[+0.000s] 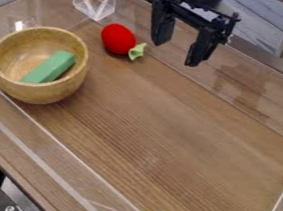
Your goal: Remove the green block from the brown bowl and put it on the table
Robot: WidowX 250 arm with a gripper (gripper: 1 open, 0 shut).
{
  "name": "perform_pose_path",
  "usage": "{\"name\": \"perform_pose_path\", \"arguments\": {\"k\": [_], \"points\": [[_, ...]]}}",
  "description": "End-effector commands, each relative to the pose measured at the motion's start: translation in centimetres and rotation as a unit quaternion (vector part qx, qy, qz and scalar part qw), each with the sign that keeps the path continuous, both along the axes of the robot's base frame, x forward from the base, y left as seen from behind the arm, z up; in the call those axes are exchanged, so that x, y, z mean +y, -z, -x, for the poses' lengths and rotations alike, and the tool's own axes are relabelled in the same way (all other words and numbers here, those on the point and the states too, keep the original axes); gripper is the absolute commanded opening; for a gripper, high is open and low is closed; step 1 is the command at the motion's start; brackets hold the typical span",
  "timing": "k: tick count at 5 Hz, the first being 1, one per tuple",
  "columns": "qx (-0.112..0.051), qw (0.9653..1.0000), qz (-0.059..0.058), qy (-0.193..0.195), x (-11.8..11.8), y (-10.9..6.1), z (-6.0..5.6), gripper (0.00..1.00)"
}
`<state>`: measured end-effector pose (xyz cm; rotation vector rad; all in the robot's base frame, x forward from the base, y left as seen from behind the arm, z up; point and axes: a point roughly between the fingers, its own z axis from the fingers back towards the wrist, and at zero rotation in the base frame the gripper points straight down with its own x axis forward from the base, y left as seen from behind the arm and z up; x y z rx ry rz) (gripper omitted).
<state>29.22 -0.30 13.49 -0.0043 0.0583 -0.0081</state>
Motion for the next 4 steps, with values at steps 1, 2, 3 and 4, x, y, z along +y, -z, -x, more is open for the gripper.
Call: {"name": "perform_pose_path", "arguments": {"k": [1,2,3,4], "points": [[0.014,0.9999,0.0,-0.003,0.4,1.0,0.6,1.0],[0.011,0.9997,-0.005,-0.023,3.7,1.4,2.5,1.0],[-0.004,0.9992,-0.011,-0.039,8.0,1.5,4.2,1.0],[-0.019,0.9979,-0.02,-0.058,12.0,1.8,5.8,1.0]]}}
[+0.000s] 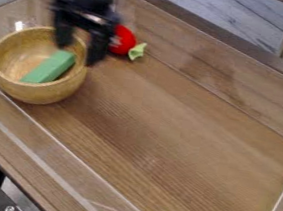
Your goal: Remove the green block from the brown bowl and put it on the table
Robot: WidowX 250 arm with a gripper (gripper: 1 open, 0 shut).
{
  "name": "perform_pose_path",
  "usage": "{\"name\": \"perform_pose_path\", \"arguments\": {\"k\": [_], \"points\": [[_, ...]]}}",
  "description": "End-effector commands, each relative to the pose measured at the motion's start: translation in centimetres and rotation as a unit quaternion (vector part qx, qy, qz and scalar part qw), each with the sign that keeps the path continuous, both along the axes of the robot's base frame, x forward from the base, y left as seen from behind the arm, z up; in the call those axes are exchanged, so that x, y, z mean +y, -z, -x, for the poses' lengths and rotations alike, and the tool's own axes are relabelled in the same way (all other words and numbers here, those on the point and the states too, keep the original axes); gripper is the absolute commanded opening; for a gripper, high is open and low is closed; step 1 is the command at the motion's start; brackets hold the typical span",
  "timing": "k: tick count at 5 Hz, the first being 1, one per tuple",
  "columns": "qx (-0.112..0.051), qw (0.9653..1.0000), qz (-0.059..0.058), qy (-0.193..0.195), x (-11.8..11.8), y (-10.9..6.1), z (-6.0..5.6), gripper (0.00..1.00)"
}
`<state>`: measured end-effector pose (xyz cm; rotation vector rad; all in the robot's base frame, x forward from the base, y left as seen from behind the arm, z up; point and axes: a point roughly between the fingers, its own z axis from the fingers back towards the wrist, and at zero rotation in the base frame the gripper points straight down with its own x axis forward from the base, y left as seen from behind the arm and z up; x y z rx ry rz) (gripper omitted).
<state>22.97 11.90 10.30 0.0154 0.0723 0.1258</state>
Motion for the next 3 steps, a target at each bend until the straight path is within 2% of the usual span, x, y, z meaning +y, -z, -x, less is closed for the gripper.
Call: {"name": "perform_pose_path", "arguments": {"k": [1,2,3], "points": [[-0.034,0.9993,-0.014,-0.002,2.9,-0.5,0.4,1.0],[-0.034,0.9991,-0.02,-0.017,4.9,1.0,0.8,1.0],[-0.032,0.999,-0.022,-0.022,5.4,2.3,0.5,1.0]]}}
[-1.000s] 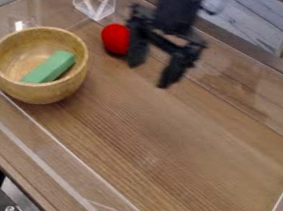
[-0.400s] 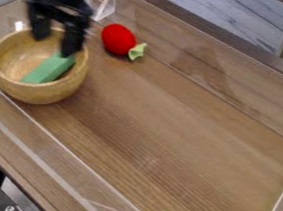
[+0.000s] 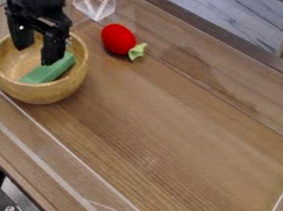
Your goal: Remove the green block from the brown bowl and put it on the table
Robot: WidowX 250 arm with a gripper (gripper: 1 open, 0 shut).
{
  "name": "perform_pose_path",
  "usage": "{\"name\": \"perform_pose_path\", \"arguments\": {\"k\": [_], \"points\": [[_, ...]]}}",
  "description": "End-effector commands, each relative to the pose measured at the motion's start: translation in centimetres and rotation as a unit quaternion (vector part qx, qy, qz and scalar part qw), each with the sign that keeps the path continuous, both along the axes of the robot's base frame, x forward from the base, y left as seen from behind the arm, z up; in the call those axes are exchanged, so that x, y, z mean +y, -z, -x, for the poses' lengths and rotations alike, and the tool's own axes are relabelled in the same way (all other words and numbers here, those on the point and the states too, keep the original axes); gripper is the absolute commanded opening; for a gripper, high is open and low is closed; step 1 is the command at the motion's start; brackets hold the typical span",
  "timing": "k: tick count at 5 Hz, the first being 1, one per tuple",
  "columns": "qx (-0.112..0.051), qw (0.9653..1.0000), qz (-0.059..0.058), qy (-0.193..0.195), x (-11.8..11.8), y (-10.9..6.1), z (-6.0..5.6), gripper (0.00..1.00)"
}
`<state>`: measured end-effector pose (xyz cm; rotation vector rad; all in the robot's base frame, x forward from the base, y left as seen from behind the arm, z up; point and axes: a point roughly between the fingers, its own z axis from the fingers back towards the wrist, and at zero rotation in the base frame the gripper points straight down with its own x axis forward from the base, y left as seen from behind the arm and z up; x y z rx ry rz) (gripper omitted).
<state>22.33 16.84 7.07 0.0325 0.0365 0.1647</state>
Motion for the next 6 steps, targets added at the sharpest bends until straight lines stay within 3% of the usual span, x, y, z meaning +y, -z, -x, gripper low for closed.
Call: {"name": "perform_pose_path", "arguments": {"k": [1,3,6], "points": [[-0.012,0.9998,-0.015,-0.01,0.8,0.2,-0.5,1.0],[-0.004,0.9996,-0.02,-0.018,1.2,1.9,-1.2,1.0],[-0.01,0.9994,-0.011,-0.031,1.5,2.3,-2.4,1.0]]}}
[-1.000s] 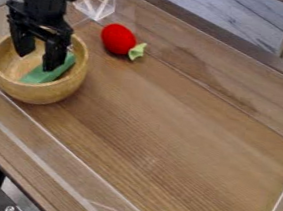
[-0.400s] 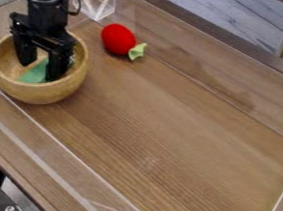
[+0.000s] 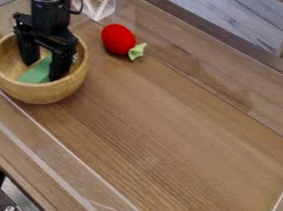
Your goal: Remove the green block from the brown bowl and put it on the table
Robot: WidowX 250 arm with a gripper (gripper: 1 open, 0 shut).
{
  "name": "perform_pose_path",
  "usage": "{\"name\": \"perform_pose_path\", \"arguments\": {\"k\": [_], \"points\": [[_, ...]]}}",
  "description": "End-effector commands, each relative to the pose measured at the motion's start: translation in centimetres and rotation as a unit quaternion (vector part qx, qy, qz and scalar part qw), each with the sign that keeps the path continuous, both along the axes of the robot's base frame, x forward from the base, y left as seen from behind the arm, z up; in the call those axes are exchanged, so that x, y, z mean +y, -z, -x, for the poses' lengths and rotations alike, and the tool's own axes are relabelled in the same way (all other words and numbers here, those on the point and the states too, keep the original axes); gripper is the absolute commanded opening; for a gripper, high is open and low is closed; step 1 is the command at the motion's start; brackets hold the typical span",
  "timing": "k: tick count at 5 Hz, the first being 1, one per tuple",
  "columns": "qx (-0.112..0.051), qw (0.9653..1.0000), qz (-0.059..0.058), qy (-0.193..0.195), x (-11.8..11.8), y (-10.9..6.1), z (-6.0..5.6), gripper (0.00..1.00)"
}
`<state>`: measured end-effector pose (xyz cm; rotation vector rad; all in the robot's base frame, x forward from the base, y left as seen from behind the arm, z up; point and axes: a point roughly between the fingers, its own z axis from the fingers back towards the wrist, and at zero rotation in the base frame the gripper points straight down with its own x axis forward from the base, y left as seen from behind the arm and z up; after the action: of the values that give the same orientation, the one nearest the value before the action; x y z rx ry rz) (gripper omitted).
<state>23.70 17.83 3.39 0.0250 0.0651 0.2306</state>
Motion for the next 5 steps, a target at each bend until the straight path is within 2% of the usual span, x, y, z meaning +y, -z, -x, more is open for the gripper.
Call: {"name": "perform_pose_path", "arguments": {"k": [1,3,5], "points": [[-0.022,0.9997,-0.014,0.0,0.8,-1.1,-1.3,1.0],[-0.02,0.9997,-0.007,-0.008,1.6,-0.7,-1.8,1.0],[-0.02,0.9996,0.004,-0.016,2.1,-0.3,-2.2,1.0]]}}
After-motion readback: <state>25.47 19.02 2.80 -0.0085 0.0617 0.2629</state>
